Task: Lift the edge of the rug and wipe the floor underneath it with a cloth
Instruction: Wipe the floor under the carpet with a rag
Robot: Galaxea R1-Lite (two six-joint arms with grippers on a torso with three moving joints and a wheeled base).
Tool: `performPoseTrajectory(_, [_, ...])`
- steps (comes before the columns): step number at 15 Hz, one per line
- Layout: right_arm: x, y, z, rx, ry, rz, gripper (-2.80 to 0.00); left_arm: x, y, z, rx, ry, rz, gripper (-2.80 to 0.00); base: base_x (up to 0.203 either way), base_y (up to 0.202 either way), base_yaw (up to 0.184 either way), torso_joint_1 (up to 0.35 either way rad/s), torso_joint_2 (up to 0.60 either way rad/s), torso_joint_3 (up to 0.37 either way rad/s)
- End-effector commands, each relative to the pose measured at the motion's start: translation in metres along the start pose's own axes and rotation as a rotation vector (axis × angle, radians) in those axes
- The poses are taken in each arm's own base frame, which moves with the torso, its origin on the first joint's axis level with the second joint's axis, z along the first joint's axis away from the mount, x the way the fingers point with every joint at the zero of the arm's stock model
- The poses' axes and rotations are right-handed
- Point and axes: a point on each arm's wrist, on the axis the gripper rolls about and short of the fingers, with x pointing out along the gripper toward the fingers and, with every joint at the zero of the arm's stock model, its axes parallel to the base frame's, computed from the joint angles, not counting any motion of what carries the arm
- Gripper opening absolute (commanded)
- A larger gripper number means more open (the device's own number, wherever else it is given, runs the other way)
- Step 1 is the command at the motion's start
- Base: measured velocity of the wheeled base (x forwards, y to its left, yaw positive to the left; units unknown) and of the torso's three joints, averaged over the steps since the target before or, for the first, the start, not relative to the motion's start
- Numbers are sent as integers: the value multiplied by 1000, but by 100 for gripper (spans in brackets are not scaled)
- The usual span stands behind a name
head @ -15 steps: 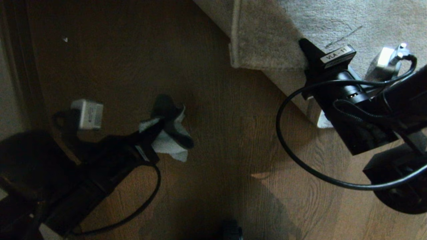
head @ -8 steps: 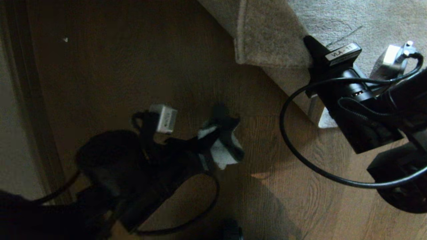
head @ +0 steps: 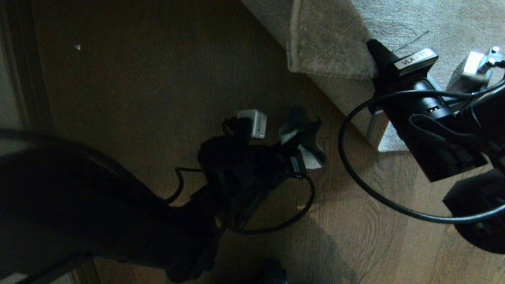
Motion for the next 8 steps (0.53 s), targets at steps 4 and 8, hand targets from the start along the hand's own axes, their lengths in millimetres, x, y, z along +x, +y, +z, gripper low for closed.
performPoseTrajectory(4, [-1, 6, 5, 19, -30, 44, -280, 18, 46, 17, 15, -86, 115, -280, 0, 0, 0, 0, 0, 0])
performPoseTrajectory(8, [-2, 6, 5, 18, -28, 41, -280, 25, 76, 46, 32, -180, 181, -280, 0, 0, 0, 0, 0, 0])
